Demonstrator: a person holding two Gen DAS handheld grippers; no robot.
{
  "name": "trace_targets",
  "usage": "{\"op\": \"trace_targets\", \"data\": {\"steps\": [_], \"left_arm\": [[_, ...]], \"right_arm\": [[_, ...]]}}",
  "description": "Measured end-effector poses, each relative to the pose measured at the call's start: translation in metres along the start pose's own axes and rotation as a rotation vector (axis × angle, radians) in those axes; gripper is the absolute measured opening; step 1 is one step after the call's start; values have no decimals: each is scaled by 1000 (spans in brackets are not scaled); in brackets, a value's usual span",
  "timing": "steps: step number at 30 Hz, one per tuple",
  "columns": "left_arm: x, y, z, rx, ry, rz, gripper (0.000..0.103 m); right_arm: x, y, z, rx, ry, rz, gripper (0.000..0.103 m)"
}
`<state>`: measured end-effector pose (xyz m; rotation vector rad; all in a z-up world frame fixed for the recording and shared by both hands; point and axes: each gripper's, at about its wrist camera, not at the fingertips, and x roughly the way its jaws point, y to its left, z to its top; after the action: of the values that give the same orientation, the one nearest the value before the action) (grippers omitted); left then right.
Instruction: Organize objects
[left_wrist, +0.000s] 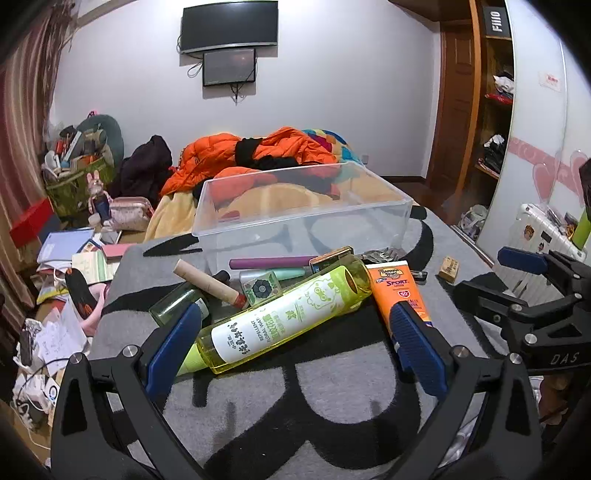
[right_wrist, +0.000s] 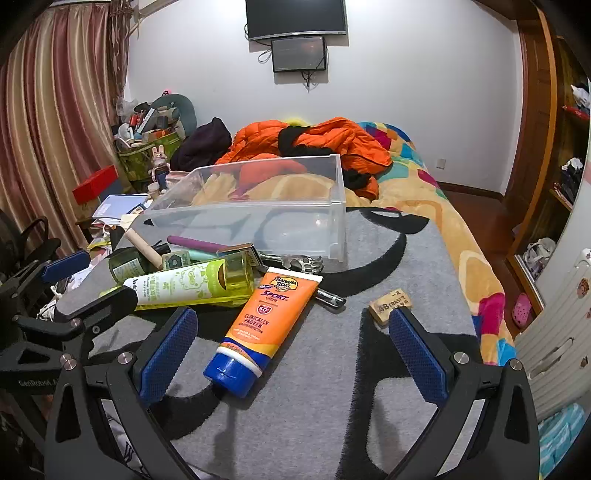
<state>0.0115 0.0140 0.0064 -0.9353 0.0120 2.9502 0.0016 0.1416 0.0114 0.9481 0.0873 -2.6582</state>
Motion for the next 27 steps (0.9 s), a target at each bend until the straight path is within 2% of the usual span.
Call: {"op": "trace_targets", "data": {"steps": [27], "left_arm": [[3,10,1,-40,27,30,103]], "right_arm": [[-3,1,1,-5,-7,11,103]]}}
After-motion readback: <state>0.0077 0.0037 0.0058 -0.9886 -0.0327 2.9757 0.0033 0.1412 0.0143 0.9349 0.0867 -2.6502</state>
